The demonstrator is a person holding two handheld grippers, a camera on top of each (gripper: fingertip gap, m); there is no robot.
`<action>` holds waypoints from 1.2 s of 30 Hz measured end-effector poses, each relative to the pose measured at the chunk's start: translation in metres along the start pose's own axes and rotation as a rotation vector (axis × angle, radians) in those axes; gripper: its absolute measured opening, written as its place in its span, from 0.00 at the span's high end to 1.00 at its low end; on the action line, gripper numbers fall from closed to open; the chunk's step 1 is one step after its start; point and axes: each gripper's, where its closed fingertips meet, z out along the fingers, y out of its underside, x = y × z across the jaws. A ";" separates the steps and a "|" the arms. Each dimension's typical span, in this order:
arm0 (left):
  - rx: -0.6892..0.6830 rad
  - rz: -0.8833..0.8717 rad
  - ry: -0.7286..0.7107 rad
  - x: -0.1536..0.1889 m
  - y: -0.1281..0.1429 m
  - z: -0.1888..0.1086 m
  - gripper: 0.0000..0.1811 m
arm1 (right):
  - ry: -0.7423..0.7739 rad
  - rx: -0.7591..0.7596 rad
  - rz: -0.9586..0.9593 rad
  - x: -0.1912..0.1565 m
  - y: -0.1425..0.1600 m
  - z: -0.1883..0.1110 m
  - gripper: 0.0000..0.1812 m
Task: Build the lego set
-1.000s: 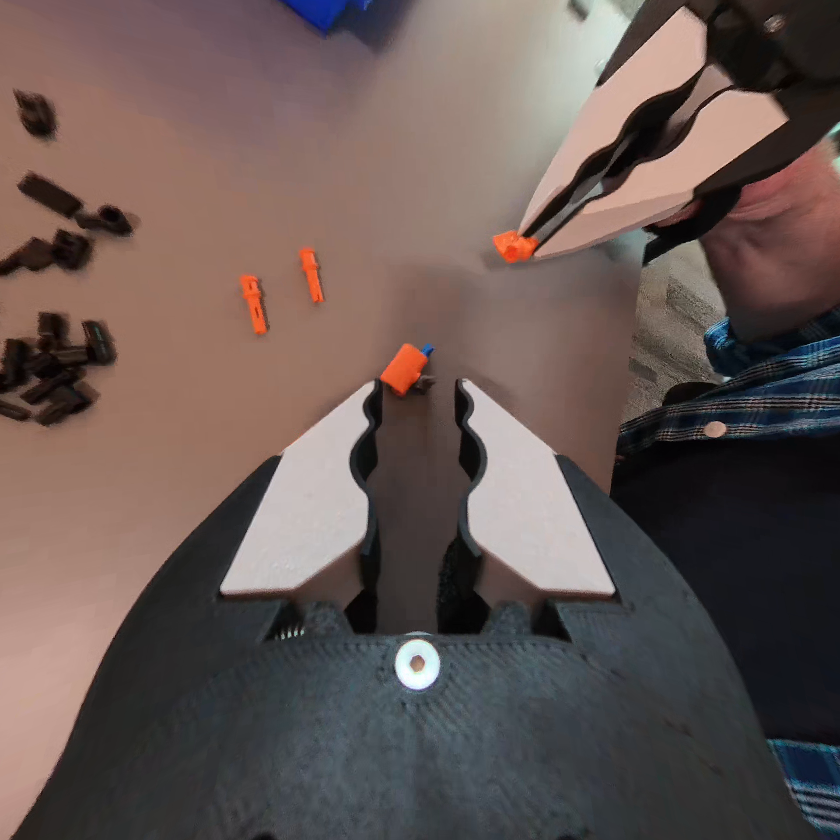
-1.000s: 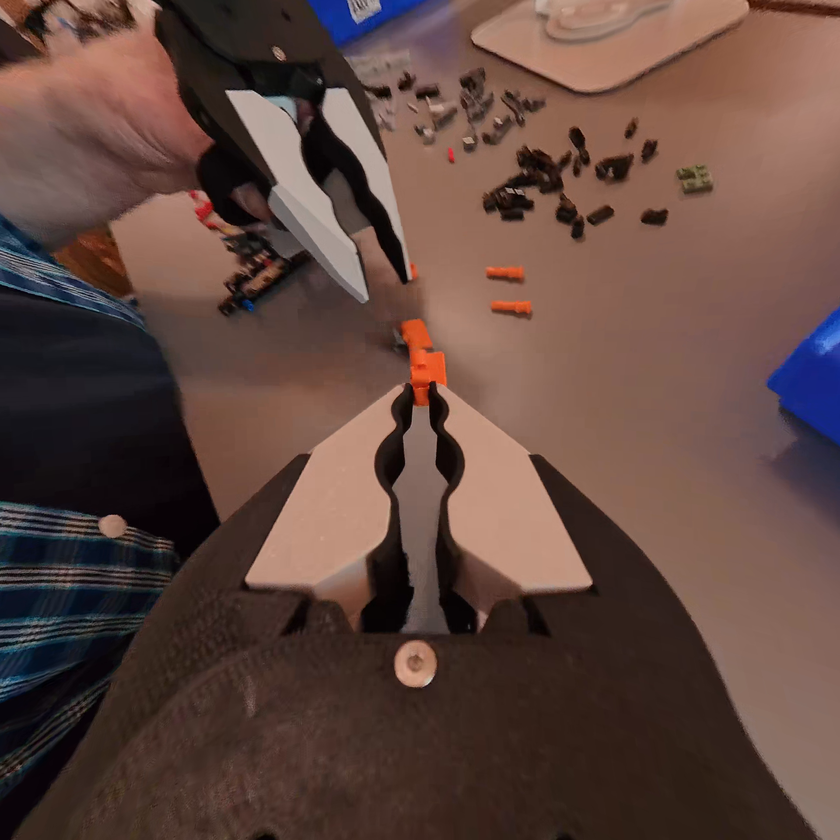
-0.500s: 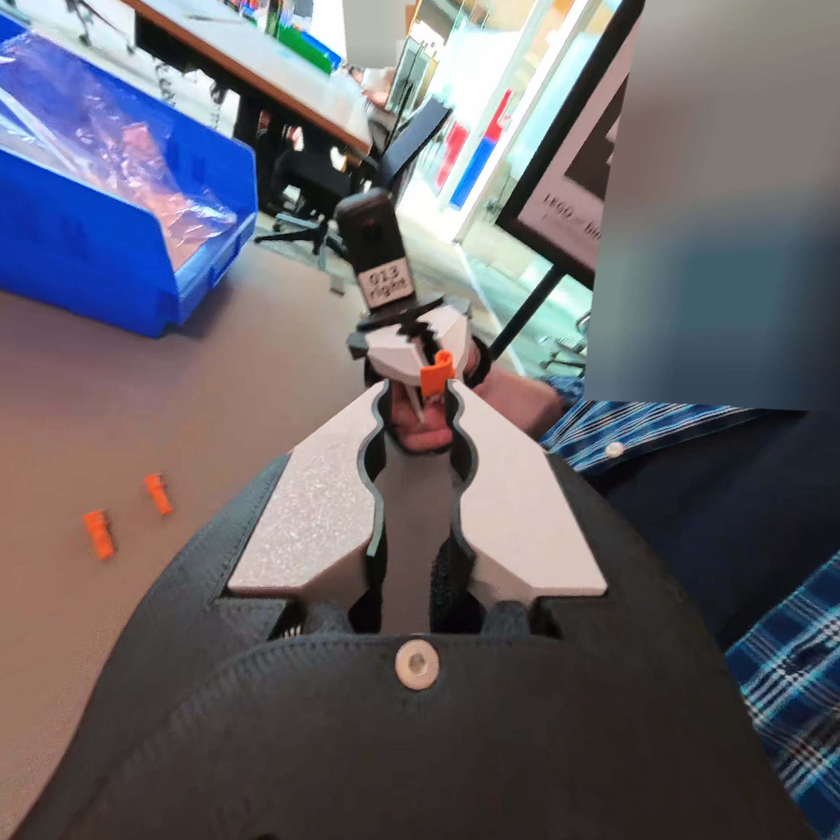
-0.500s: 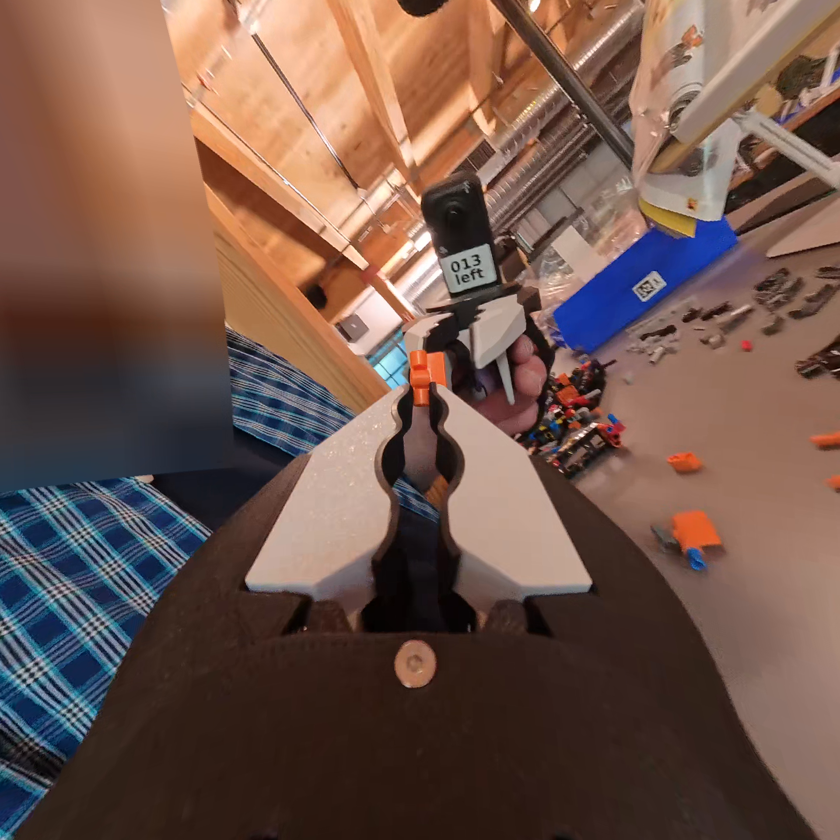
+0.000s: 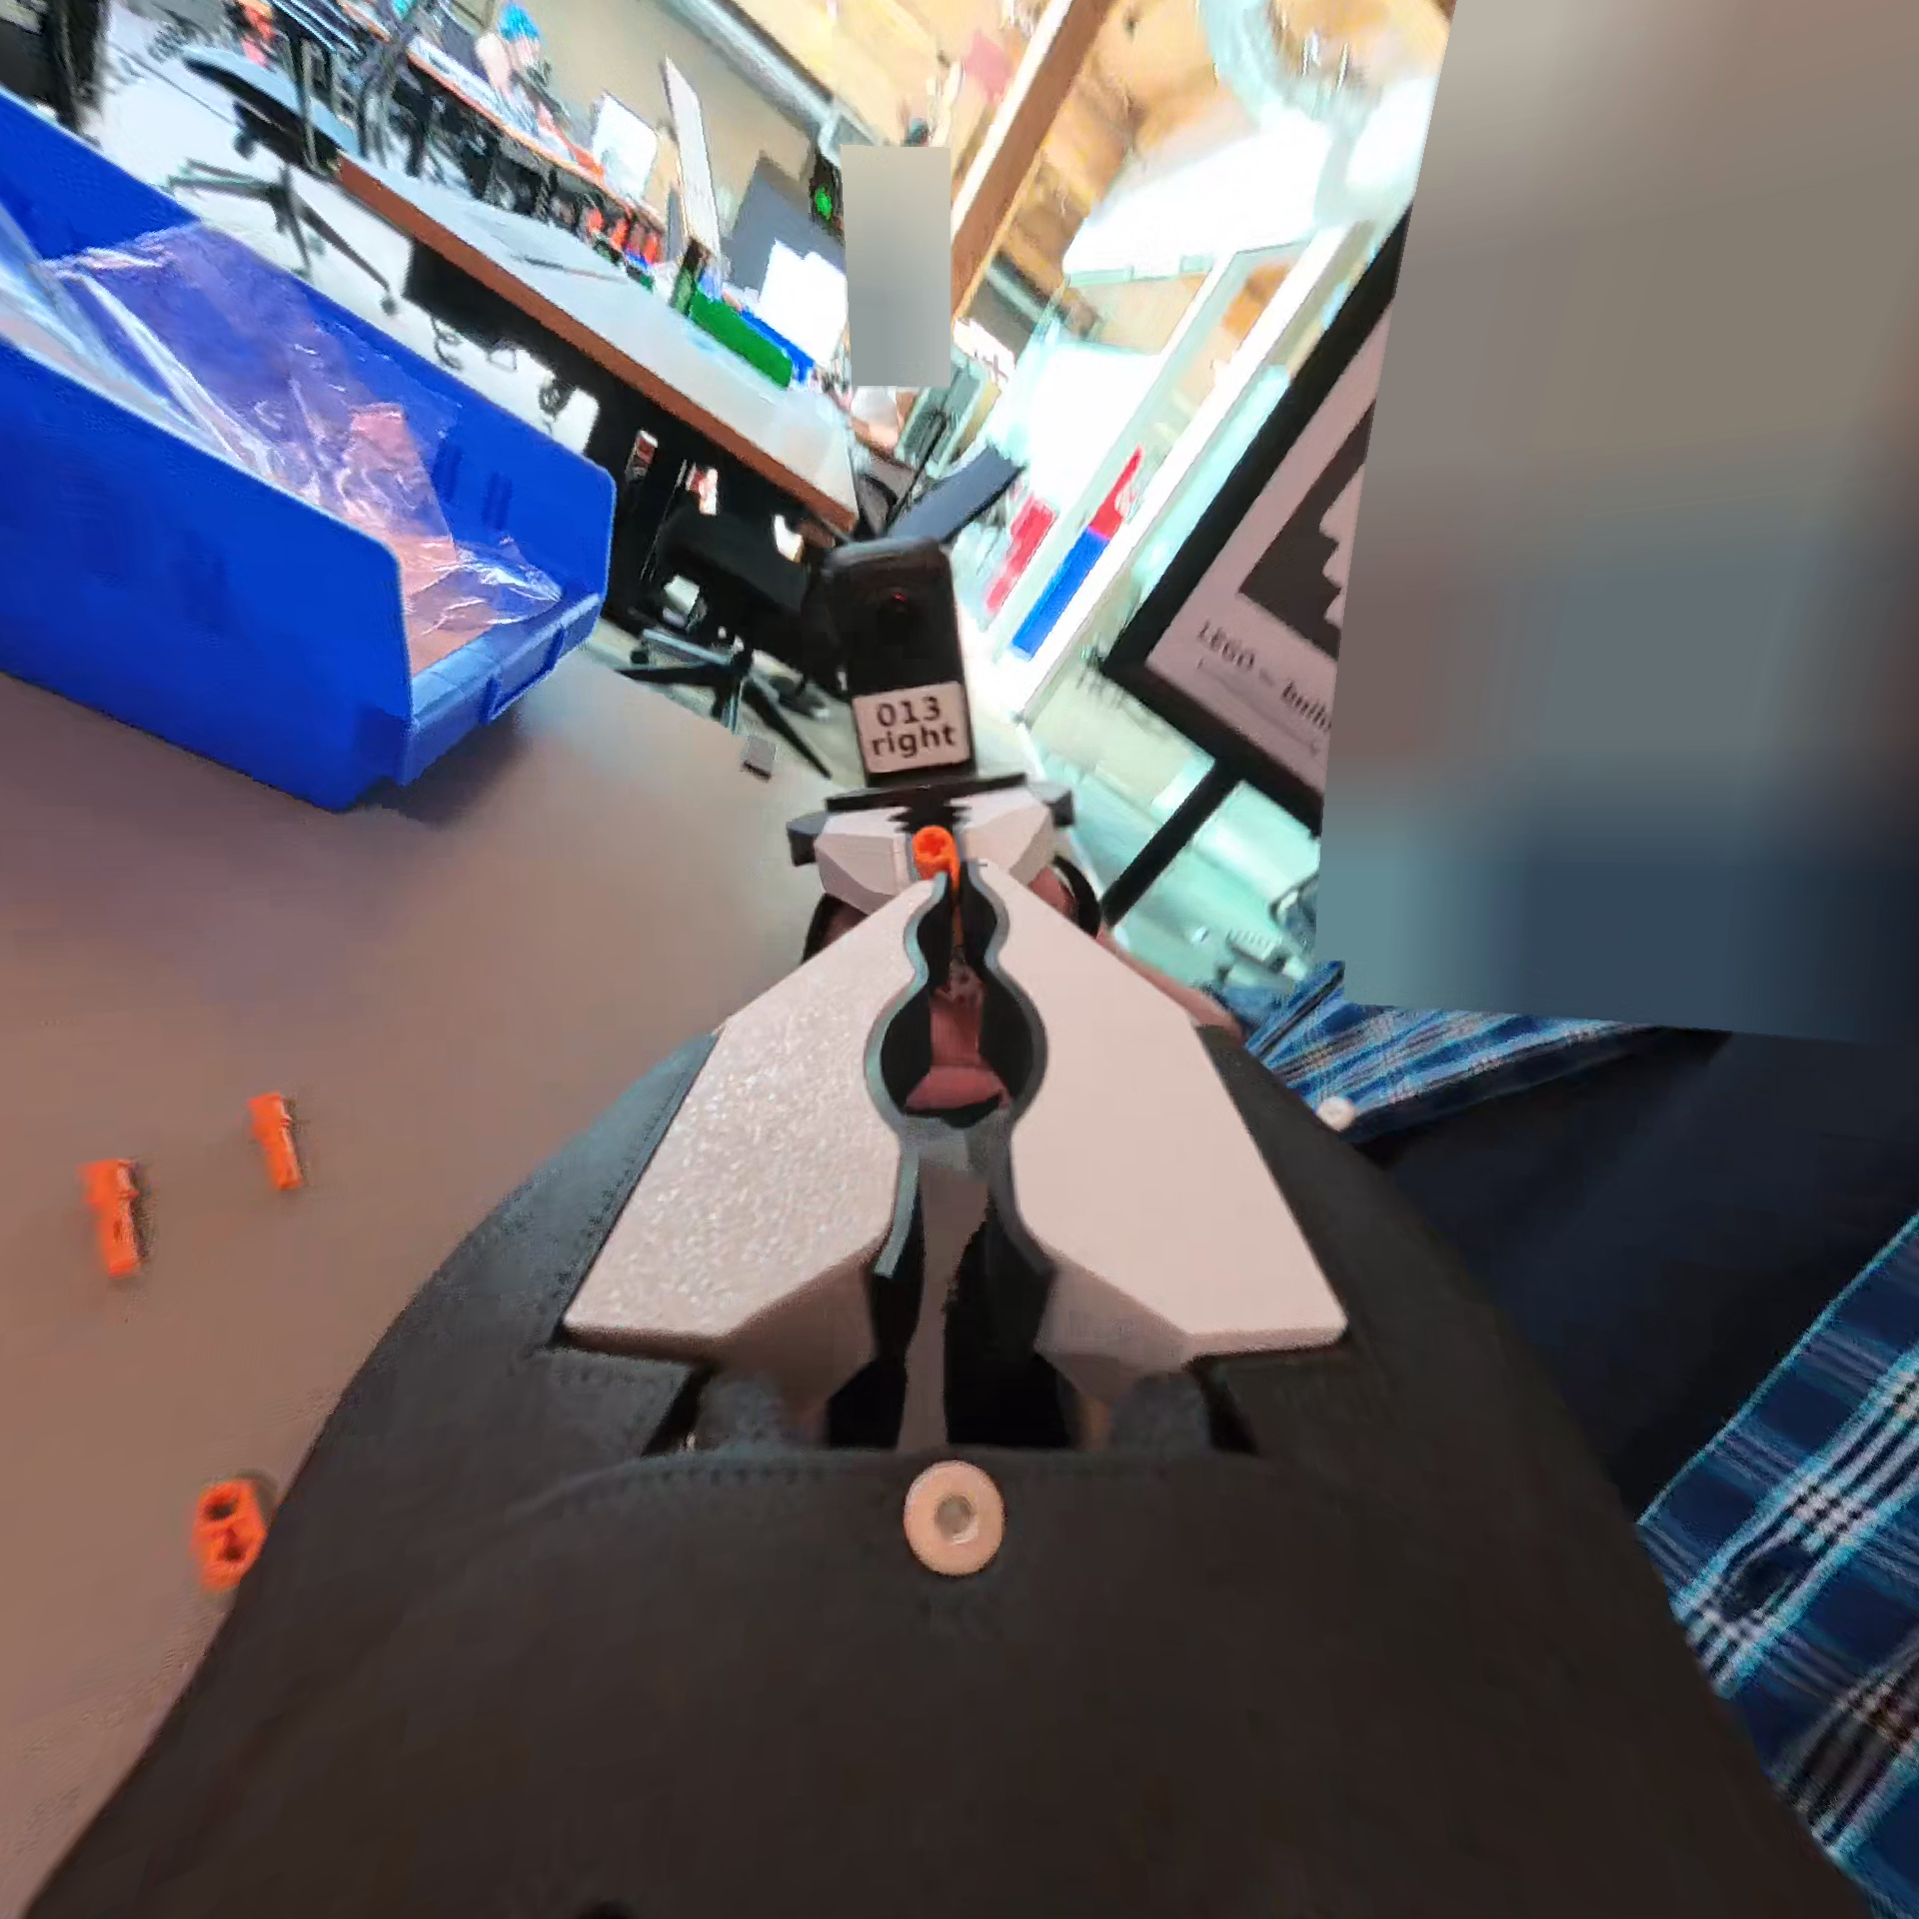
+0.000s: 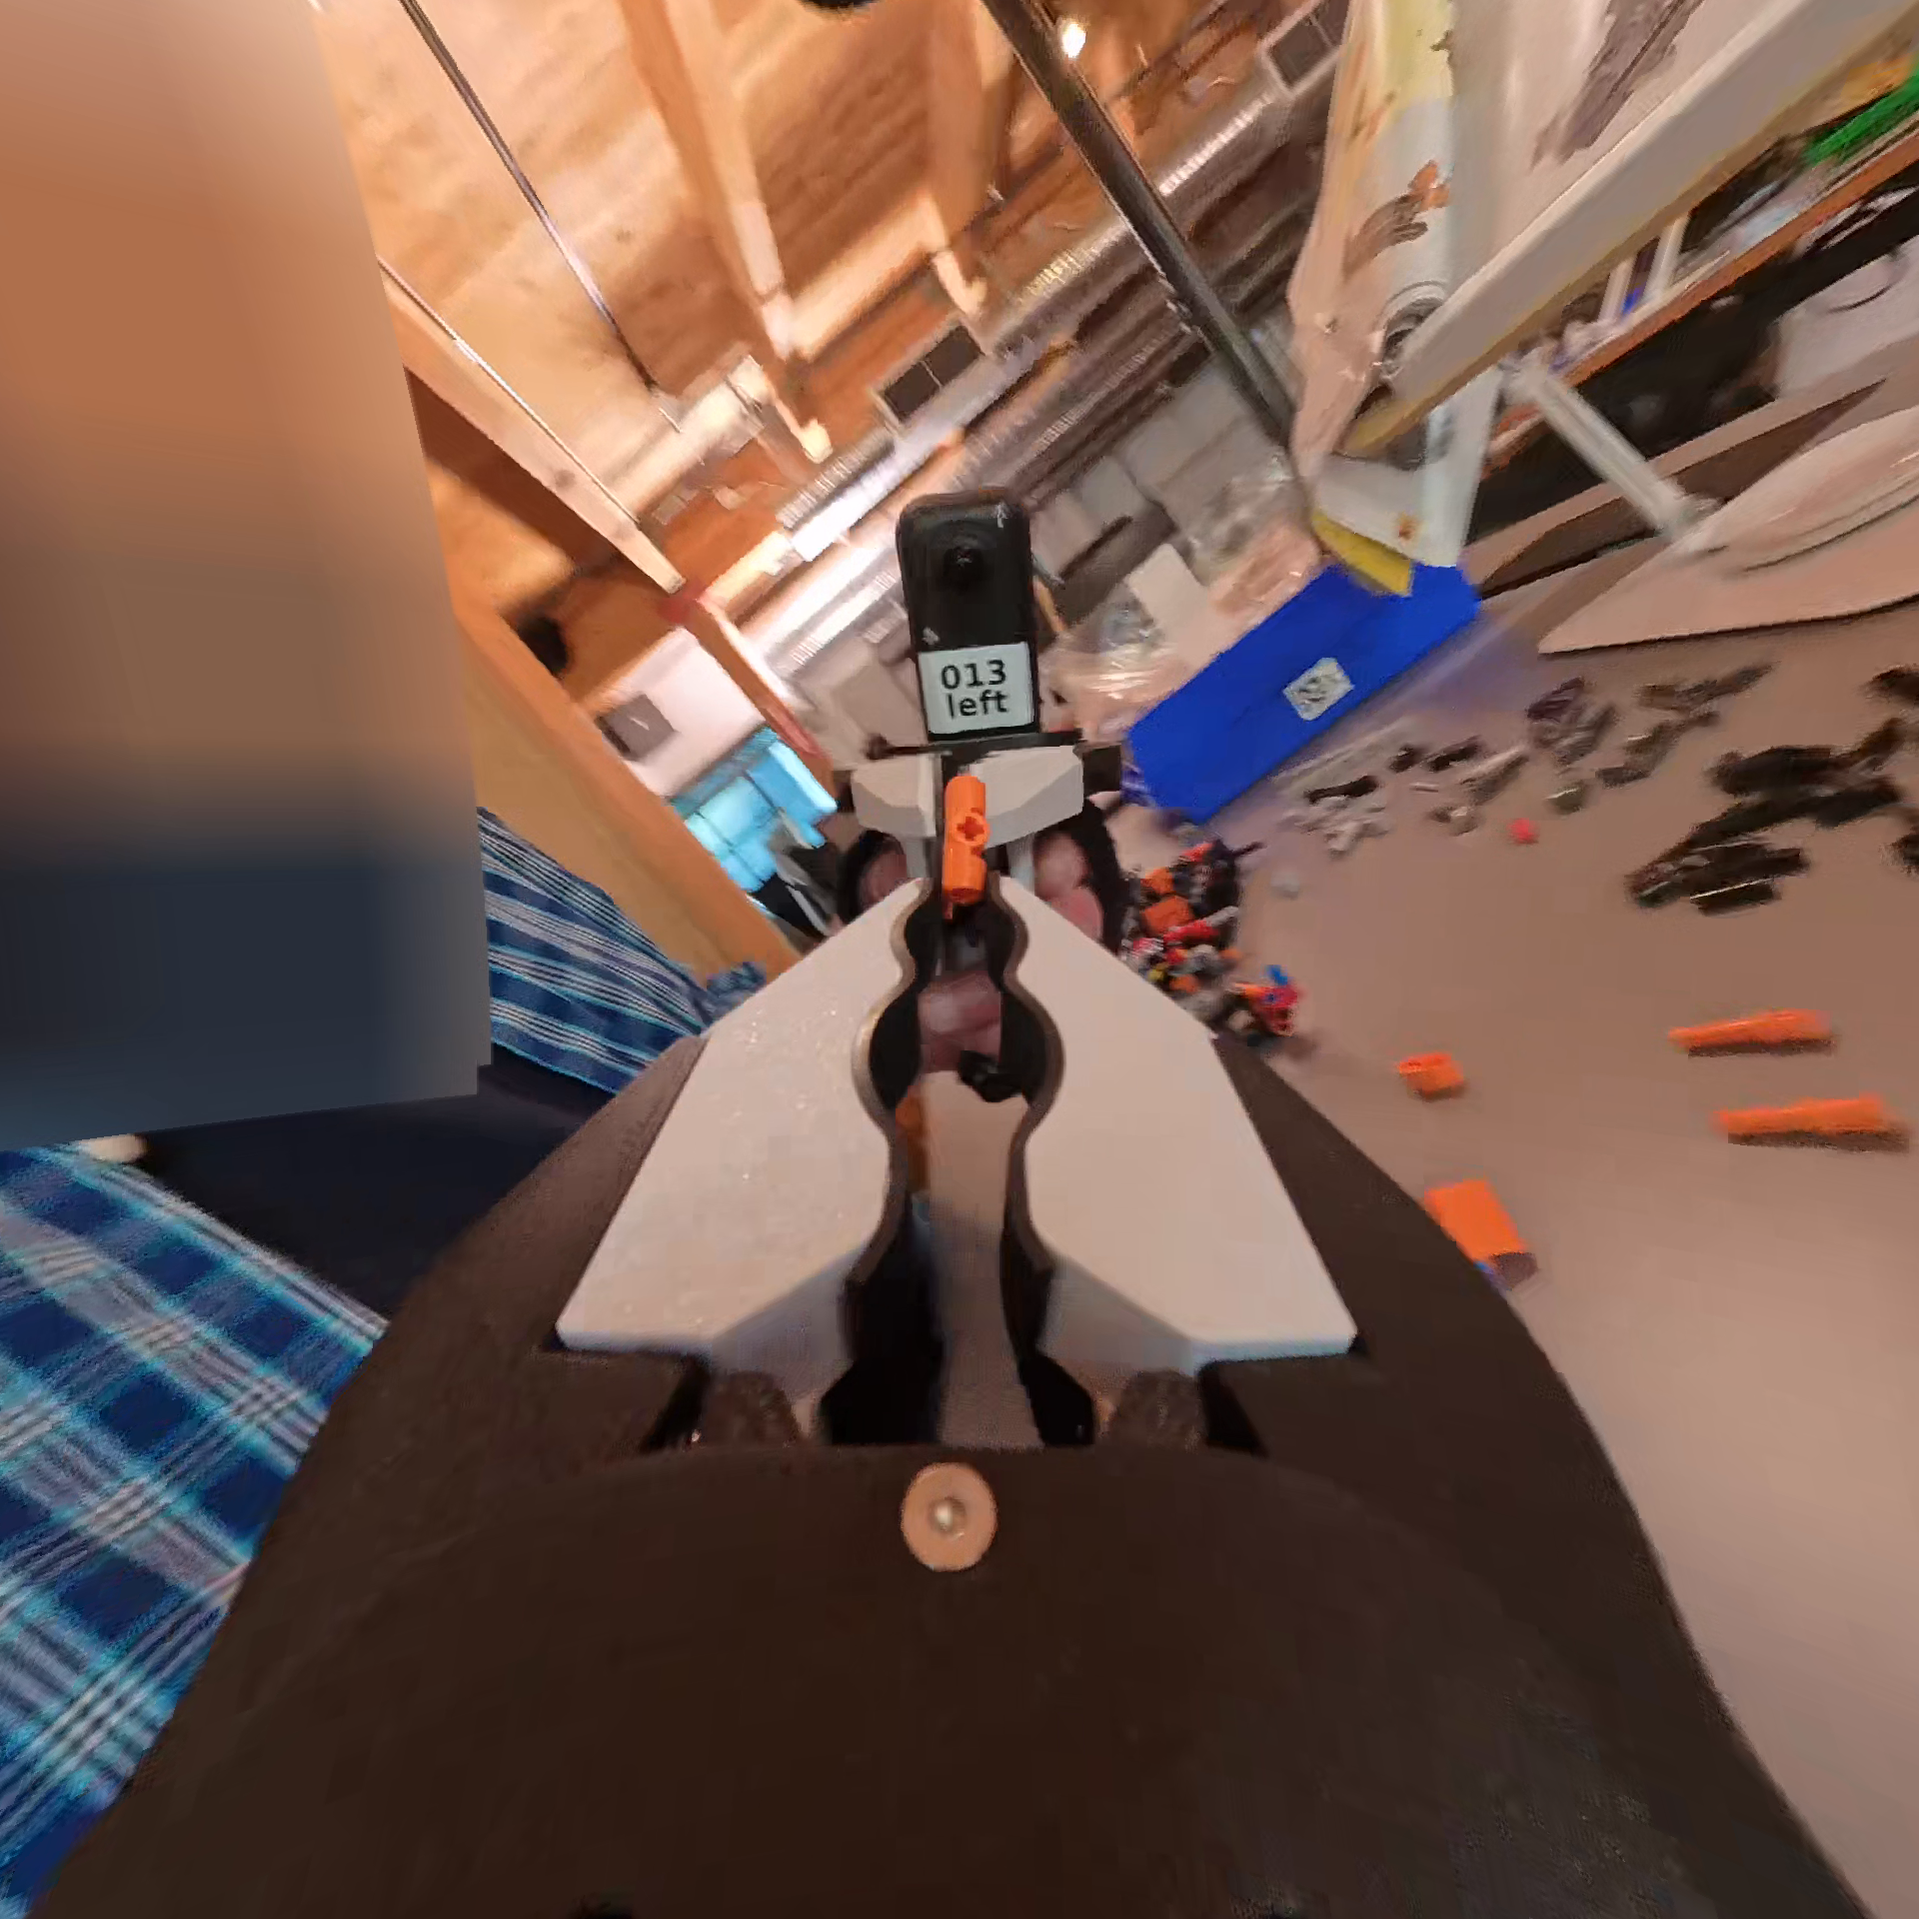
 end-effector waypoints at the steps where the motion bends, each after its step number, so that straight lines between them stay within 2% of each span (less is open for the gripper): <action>1: 0.029 -0.032 -0.002 -0.001 -0.001 -0.001 1.00 | 0.041 -0.021 -0.052 0.001 0.002 0.001 0.96; 3: 0.110 -0.125 0.013 -0.005 -0.008 -0.005 1.00 | 0.170 -0.007 -0.182 0.010 -0.002 -0.001 0.92; 5: 0.168 -0.220 0.017 -0.011 -0.011 -0.007 1.00 | 0.361 -0.064 -0.406 0.021 0.000 -0.005 0.90; 10: 0.205 -0.373 -0.021 -0.022 -0.004 -0.004 1.00 | 0.721 -0.340 -1.143 0.018 0.000 -0.004 0.89; 12: 0.180 -0.399 -0.046 -0.025 0.002 0.000 1.00 | 0.792 -0.423 -1.328 0.018 0.001 0.001 0.92; 15: 0.180 -0.447 -0.068 -0.029 0.005 0.002 1.00 | 0.861 -0.473 -1.433 0.026 0.000 0.000 0.97; 19: 0.197 -0.511 -0.061 -0.030 0.008 0.001 1.00 | 0.854 -0.500 -1.460 0.025 0.002 -0.001 1.00; 24: 0.208 -0.558 -0.035 -0.028 0.008 0.002 1.00 | 0.823 -0.527 -1.500 0.024 0.001 -0.002 1.00; 30: 0.193 -0.649 0.013 -0.025 0.012 0.006 1.00 | 0.823 -0.603 -1.684 0.028 0.000 -0.005 0.97; 33: 0.192 -0.666 0.019 -0.025 0.012 0.006 1.00 | 0.805 -0.621 -1.702 0.028 0.000 -0.005 0.98; 36: 0.181 -0.639 -0.003 -0.026 0.012 0.006 0.99 | 0.776 -0.638 -1.600 0.031 0.003 -0.008 0.99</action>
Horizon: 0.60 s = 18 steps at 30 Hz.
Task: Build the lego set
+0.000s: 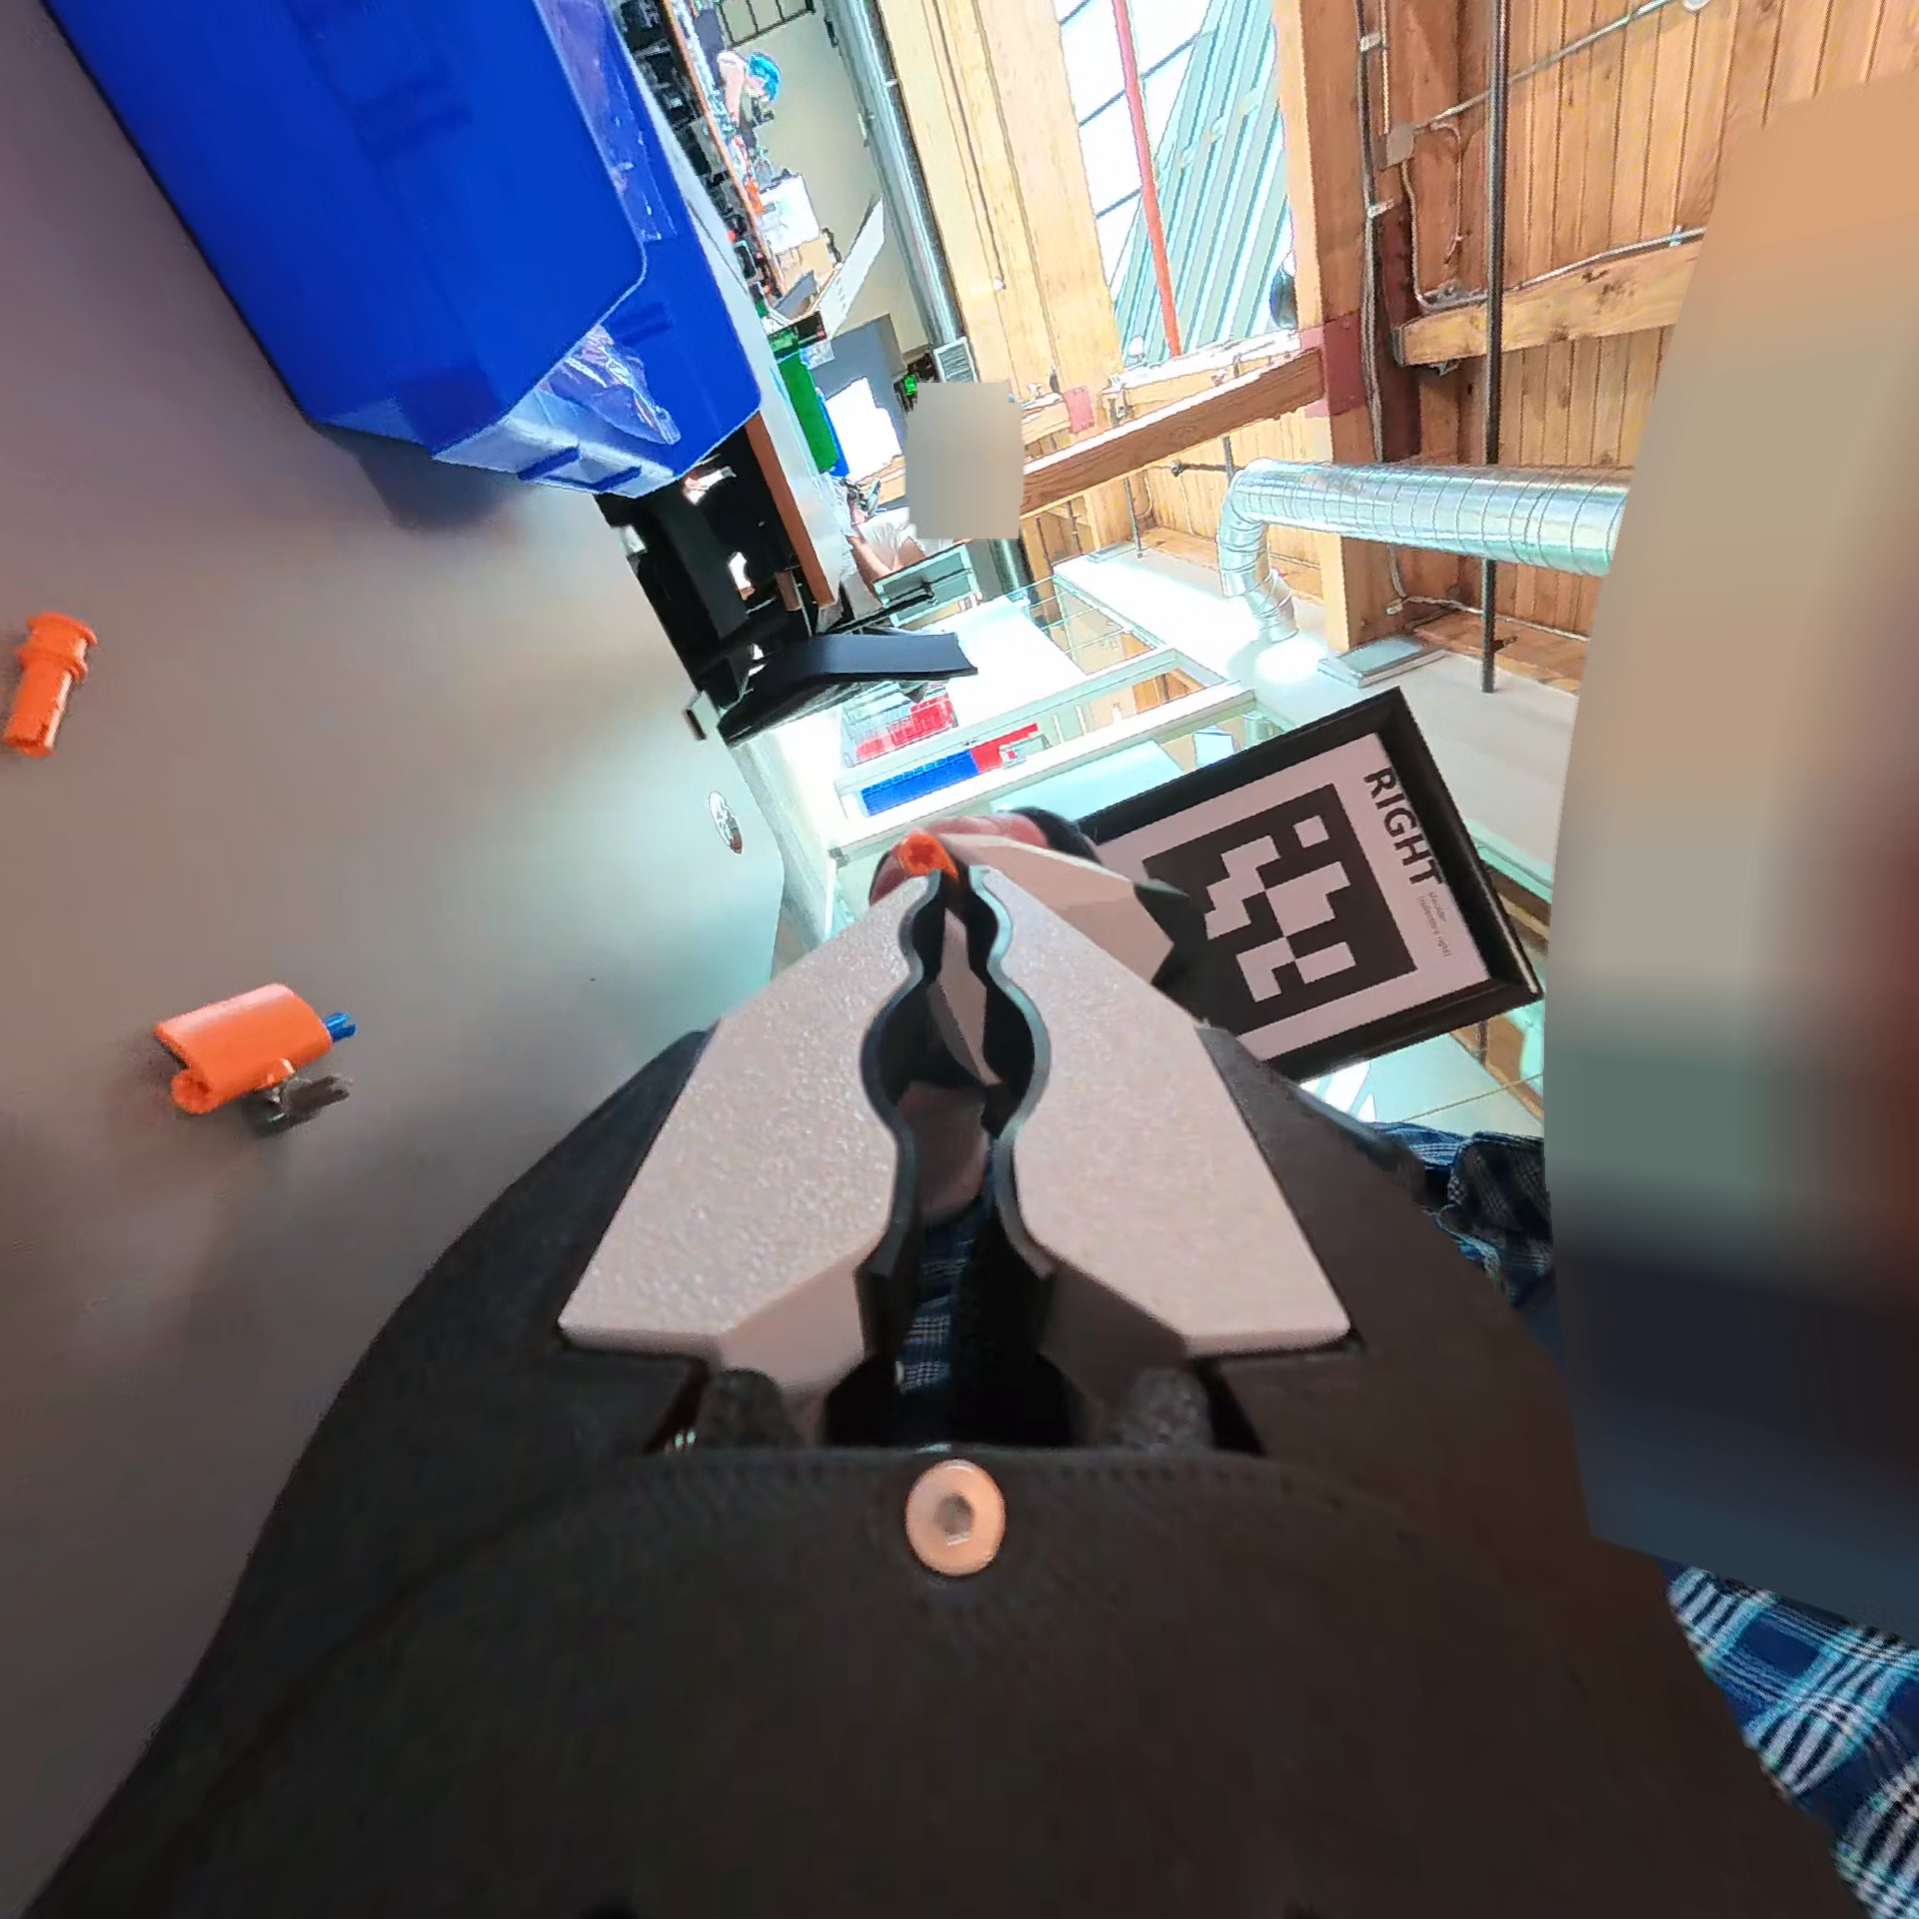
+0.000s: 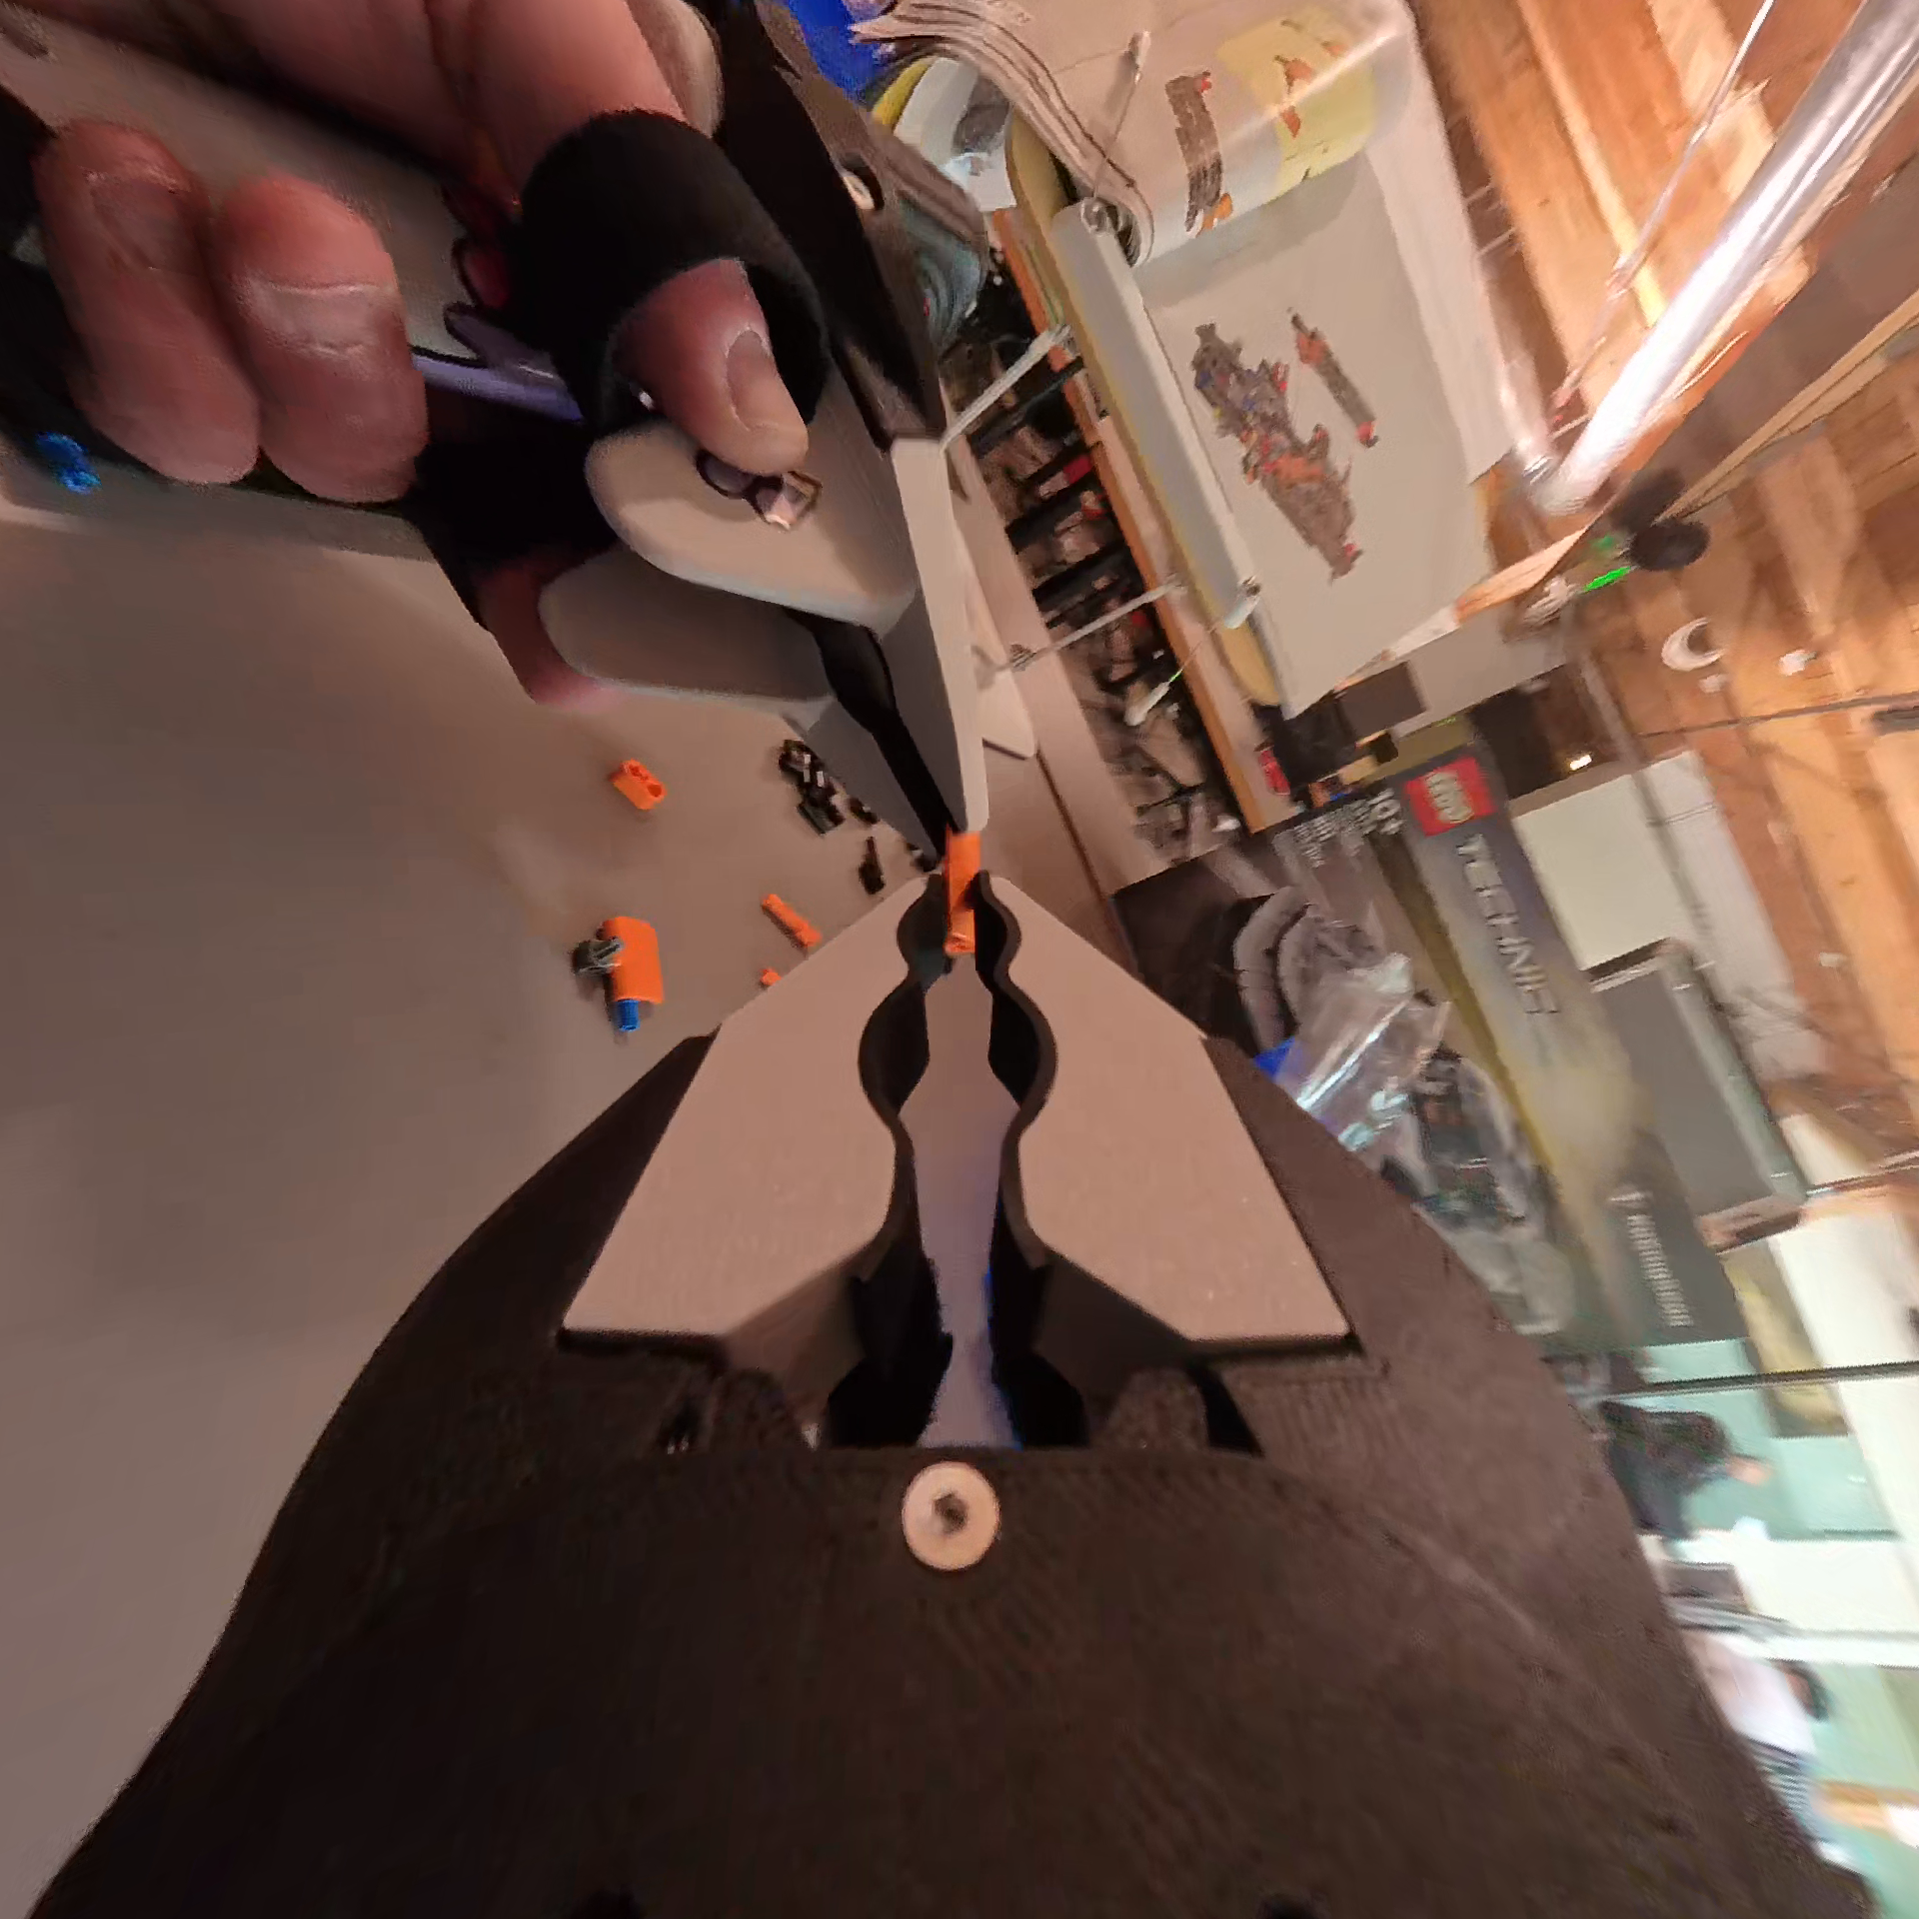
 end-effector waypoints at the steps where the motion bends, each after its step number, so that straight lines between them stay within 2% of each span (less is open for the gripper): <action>1: 0.000 0.018 -0.011 0.000 -0.001 -0.002 0.97 | -0.043 0.002 0.060 -0.002 0.003 0.001 0.99; 2: -0.021 0.056 -0.043 -0.004 -0.001 -0.005 0.94 | -0.110 0.010 0.152 -0.005 0.006 0.001 0.99; 5: -0.071 0.204 -0.178 -0.013 -0.006 -0.023 0.91 | -0.341 0.008 0.466 -0.017 0.019 0.004 0.99; 6: -0.147 0.308 -0.282 -0.023 -0.004 -0.029 0.89 | -0.443 0.014 0.587 -0.024 0.019 0.005 0.99; 8: -0.249 0.422 -0.369 -0.031 -0.006 -0.039 0.88 | -0.590 0.032 0.743 -0.034 0.018 0.008 0.99; 10: -0.392 0.522 -0.476 -0.050 -0.002 -0.050 0.89 | -0.704 -0.017 0.813 -0.051 0.024 0.016 0.99; 13: -0.527 0.592 -0.532 -0.072 0.003 -0.055 0.91 | -0.792 -0.080 0.893 -0.068 0.031 0.027 0.99; 18: -0.626 0.690 -0.523 -0.085 0.012 -0.045 0.92 | -0.861 -0.126 0.895 -0.079 0.035 0.033 0.99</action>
